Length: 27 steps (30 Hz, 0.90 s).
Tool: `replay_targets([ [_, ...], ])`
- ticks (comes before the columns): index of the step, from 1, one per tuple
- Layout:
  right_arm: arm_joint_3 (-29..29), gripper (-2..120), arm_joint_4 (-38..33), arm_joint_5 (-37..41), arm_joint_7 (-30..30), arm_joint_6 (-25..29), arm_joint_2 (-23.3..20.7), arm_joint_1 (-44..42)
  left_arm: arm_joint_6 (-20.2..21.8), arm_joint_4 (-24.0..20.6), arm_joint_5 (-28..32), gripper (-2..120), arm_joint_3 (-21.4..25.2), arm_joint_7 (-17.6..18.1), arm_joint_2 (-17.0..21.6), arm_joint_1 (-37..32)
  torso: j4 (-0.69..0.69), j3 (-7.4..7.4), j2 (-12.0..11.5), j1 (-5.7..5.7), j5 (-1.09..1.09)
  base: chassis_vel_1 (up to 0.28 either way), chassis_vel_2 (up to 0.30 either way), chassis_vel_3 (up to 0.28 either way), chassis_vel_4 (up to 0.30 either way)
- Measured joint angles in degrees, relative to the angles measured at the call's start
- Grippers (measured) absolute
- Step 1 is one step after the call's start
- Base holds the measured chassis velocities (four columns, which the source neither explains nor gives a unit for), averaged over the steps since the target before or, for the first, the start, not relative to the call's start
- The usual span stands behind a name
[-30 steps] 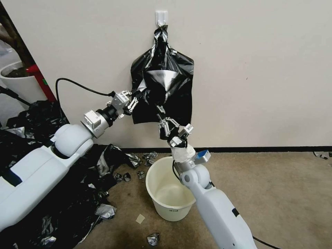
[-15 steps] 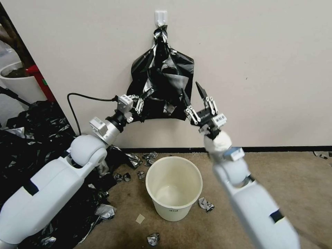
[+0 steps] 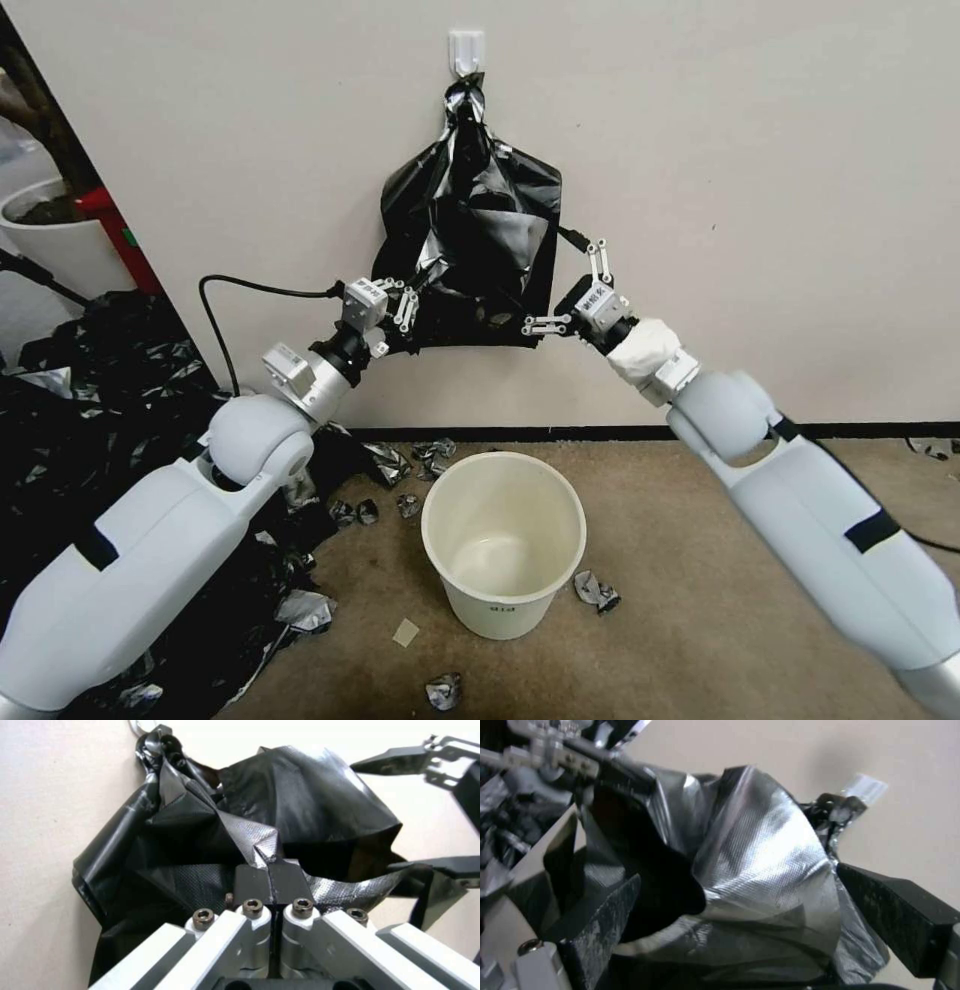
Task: Place a trash bag onto the trash bin.
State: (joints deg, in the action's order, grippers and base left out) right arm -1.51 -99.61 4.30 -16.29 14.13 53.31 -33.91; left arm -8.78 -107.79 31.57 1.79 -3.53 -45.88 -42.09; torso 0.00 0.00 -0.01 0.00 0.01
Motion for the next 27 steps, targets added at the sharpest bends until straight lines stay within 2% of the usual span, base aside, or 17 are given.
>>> replay_targets([
  [8, 2.6, 99, 4.8, -0.3, -3.6, 0.2, 0.0, 7.4, 0.0, -0.7, 0.0, 0, 0.3, -0.1, -0.3, -0.4, 0.00, 0.00, 0.0, 0.00, -0.01, 0.000, 0.000, 0.000, 0.000],
  [13, 2.9, 89, 7.0, -0.6, -6.9, 0.6, 0.5, 9.0, 0.0, -0.9, 0.0, 0, 0.6, -0.1, -0.4, -0.7, -0.01, 0.00, 0.0, 0.00, -0.01, 0.000, 0.000, 0.000, 0.000],
  [14, 2.8, 81, 7.5, -0.9, -7.8, 0.8, 0.6, 9.2, 0.0, -1.1, 0.0, 0, 0.8, -0.1, -0.4, -0.9, -0.01, 0.00, 0.0, 0.00, -0.01, 0.000, 0.000, 0.000, 0.000],
  [16, 2.8, 78, 7.7, -1.0, -8.0, 0.9, 0.7, 9.2, 0.0, -1.2, 0.0, 0, 1.0, -0.1, -0.4, -1.0, -0.01, 0.00, 0.0, 0.00, -0.01, 0.000, 0.000, 0.000, 0.000],
  [19, 1.9, 62, 8.2, -1.9, -8.1, 1.5, 1.1, 8.8, 0.0, -1.7, 0.1, 0, 1.6, -0.1, -0.3, -1.7, -0.01, 0.00, 0.0, 0.00, -0.01, 0.000, 0.000, 0.000, 0.000],
  [21, 1.6, 58, 8.2, -2.3, -7.9, 1.6, 1.2, 8.6, 0.0, -1.8, 0.1, 0, 1.7, -0.1, -0.3, -1.9, -0.01, 0.00, 0.0, 0.00, -0.01, 0.000, 0.000, 0.000, 0.000],
  [23, 0.8, 47, 7.9, -3.4, -6.4, 1.7, 1.4, 7.6, -0.1, -2.2, 0.1, 0, 2.1, 0.0, -0.4, -2.5, 0.00, 0.00, 0.0, 0.00, -0.01, 0.000, 0.000, 0.000, 0.000],
  [25, 0.6, 43, 7.7, -3.7, -5.8, 1.7, 1.4, 7.2, -0.1, -2.3, 0.1, 0, 2.2, 0.0, -0.5, -2.7, -0.01, 0.00, 0.0, 0.00, -0.01, 0.000, 0.000, 0.000, 0.000],
  [27, -0.4, 32, 6.1, -4.1, -3.8, 1.1, 1.3, 5.1, -0.1, -2.8, 0.1, 0, 2.8, 0.3, -0.6, -3.3, -0.01, 0.00, 0.0, 0.00, -0.01, 0.000, 0.000, 0.000, 0.000],
])
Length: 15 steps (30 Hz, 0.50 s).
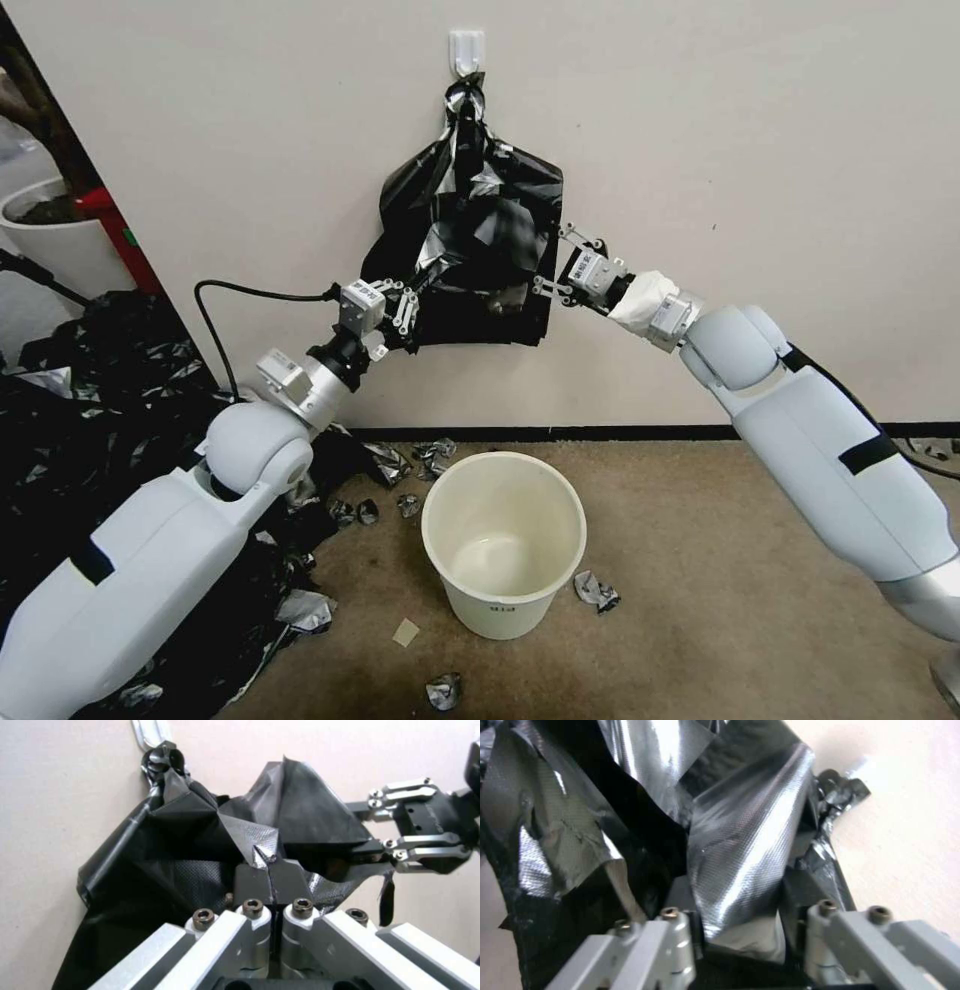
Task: Place a trash bag onto the trash bin.
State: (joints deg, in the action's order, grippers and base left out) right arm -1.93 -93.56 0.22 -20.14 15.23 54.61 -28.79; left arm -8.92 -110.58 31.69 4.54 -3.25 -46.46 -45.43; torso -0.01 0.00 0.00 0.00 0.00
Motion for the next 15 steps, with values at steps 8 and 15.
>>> replay_targets([
  [8, -0.6, 7, -4.8, 5.2, 7.2, -1.5, -0.6, -6.6, -0.2, -1.3, 0.0, 0, 1.3, 0.9, -0.6, -2.2, 0.01, 0.00, 0.0, 0.00, 0.01, 0.000, 0.000, 0.000, 0.000],
  [15, -0.3, 0, -13.9, 24.1, 17.4, -4.2, 0.6, -16.5, -1.3, -3.9, -0.7, 0, 3.7, 2.9, -2.7, -8.2, 0.01, -0.01, 0.0, 0.00, 0.00, 0.000, 0.000, 0.000, 0.000],
])
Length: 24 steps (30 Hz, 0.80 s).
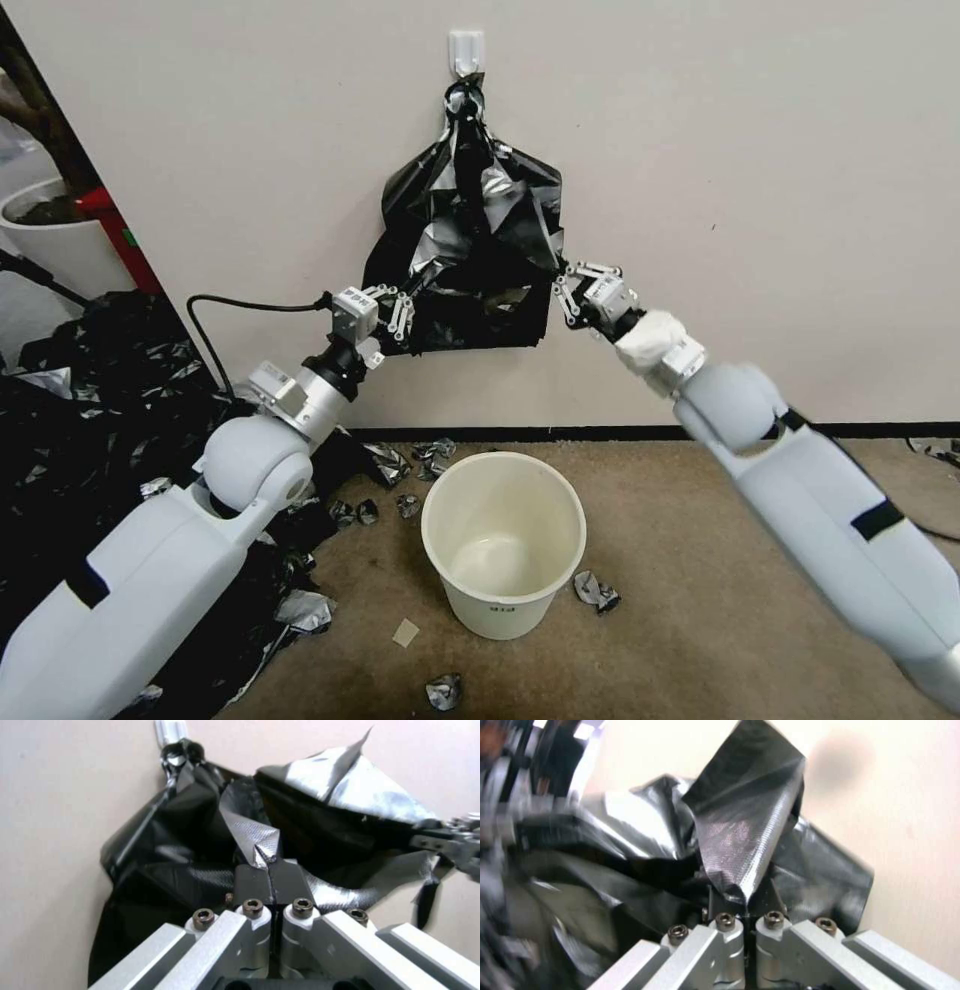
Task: Place a trash bag onto the trash bin.
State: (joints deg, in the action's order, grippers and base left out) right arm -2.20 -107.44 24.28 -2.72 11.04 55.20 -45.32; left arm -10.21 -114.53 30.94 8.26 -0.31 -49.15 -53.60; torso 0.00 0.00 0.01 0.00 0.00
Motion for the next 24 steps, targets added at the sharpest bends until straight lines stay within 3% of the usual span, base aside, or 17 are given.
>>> replay_targets([
  [3, -0.1, 0, -6.2, 9.5, 4.6, -1.3, 2.6, -7.8, -1.2, -1.7, -1.7, 0, 1.9, 0.9, -2.3, -5.5, 0.00, 0.00, 0.0, 0.00, -0.01, 0.000, 0.000, 0.000, 0.000],
  [7, -0.9, 0, -10.9, 14.2, 6.0, -1.4, 5.8, -14.9, -1.9, -3.6, -2.6, 0, 4.6, 1.4, -5.4, -11.1, 0.00, -0.01, 0.0, -0.01, -0.01, 0.000, 0.000, 0.000, 0.000],
  [16, -2.4, 0, -16.1, 11.7, 6.8, 0.3, 14.2, -26.6, -1.9, -9.8, -2.0, 0, 8.2, 1.2, -13.3, -22.3, -0.01, -0.01, 0.0, 0.00, 0.00, 0.000, 0.000, 0.000, 0.000],
  [20, -1.7, 0, -18.8, 12.3, 8.7, -0.5, 15.4, -29.1, 0.7, -12.0, 1.1, 0, 7.6, 1.0, -14.5, -23.7, 0.00, -0.01, 0.0, 0.00, 0.00, 0.000, 0.000, 0.000, 0.000],
  [24, -1.7, 0, -22.1, 13.9, 11.0, -2.9, 14.6, -31.2, 6.5, -16.3, 6.0, 0, 7.5, 2.1, -14.1, -24.3, 0.00, 0.00, 0.0, 0.00, 0.00, 0.000, 0.000, 0.000, 0.000],
])
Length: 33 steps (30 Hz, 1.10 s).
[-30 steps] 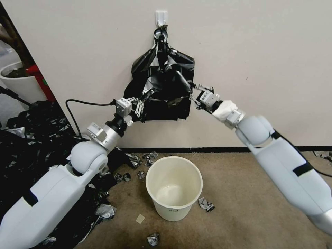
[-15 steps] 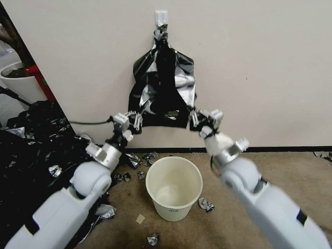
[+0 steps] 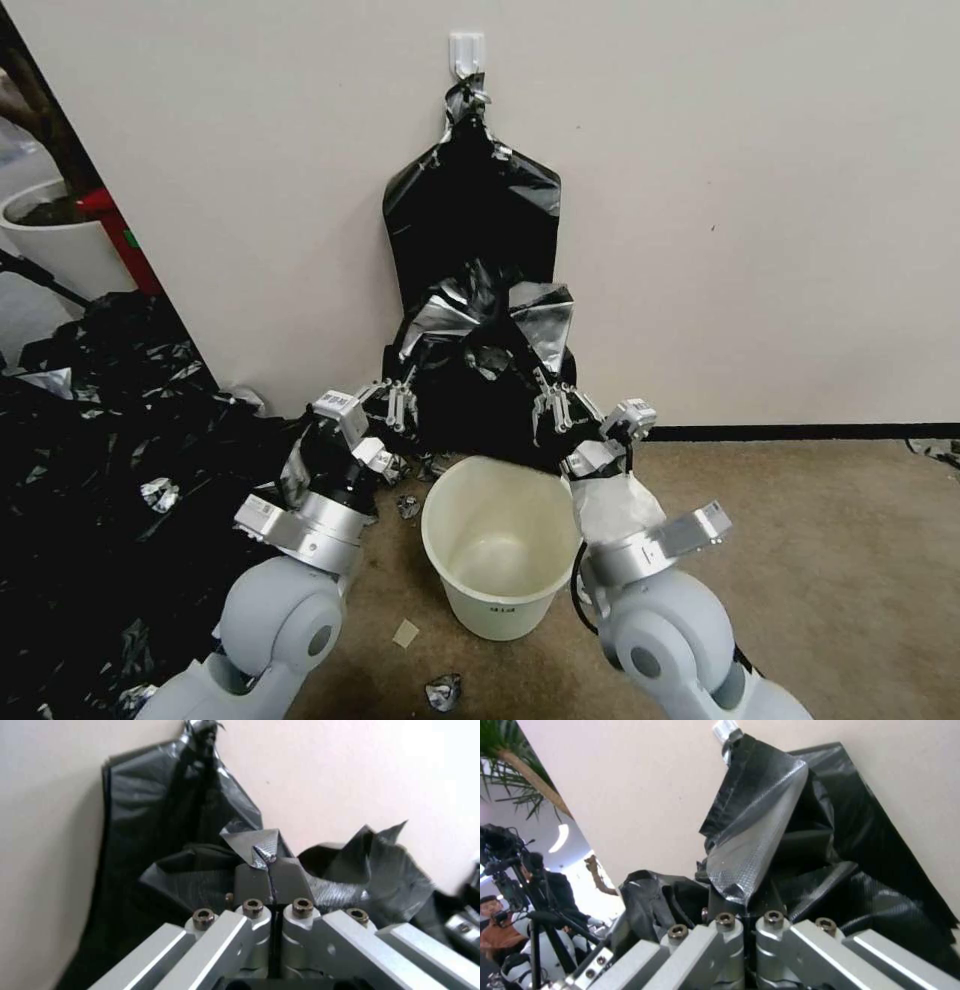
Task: Place a trash bag onto the trash bin.
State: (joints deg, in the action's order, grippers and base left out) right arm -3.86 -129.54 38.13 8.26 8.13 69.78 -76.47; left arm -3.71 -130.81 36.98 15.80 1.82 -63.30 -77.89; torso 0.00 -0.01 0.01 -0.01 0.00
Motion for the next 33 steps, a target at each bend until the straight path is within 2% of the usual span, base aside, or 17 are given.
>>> replay_targets([
  [7, -1.0, 0, 0.9, -2.1, 0.7, 0.5, -0.8, -1.5, 1.3, 0.1, 0.6, 0, -1.4, 0.4, -1.3, -2.9, 0.00, 0.00, 0.0, 0.00, 0.01, 0.000, 0.000, 0.000, 0.000],
  [10, -1.6, 0, 3.8, -4.0, 1.0, 2.4, -1.3, -2.2, 0.7, 3.2, -2.6, 0, -3.0, 0.0, -4.2, -5.3, 0.00, 0.01, 0.0, 0.00, 0.00, 0.000, 0.000, 0.000, 0.000],
  [15, -1.0, 0, 8.0, -5.1, 0.7, 5.5, -1.5, -2.6, -1.3, 6.8, -6.5, 0, -3.8, -1.6, -6.6, -6.7, 0.00, 0.00, 0.0, 0.00, 0.00, 0.000, 0.000, 0.000, 0.000],
  [18, -1.0, 0, 12.9, -6.5, -1.1, 8.9, -1.1, -1.9, -3.3, 9.7, -8.8, 0, -3.9, -2.8, -8.3, -7.0, 0.00, 0.01, 0.0, 0.00, 0.01, 0.000, 0.000, 0.000, 0.000],
  [28, -0.1, 0, 20.8, -6.6, -2.7, 13.4, 0.1, 1.1, -6.6, 16.6, -11.0, 0, -4.8, -5.0, -11.5, -6.5, 0.00, 0.01, 0.0, 0.00, 0.00, 0.000, 0.000, 0.000, 0.000],
  [33, 1.6, 0, 24.3, -8.6, -0.2, 14.7, -0.2, 0.4, -7.5, 20.1, -13.8, 0, -6.4, -4.4, -12.2, -8.0, -0.01, 0.01, 0.0, 0.00, 0.00, 0.000, 0.000, 0.000, 0.000],
])
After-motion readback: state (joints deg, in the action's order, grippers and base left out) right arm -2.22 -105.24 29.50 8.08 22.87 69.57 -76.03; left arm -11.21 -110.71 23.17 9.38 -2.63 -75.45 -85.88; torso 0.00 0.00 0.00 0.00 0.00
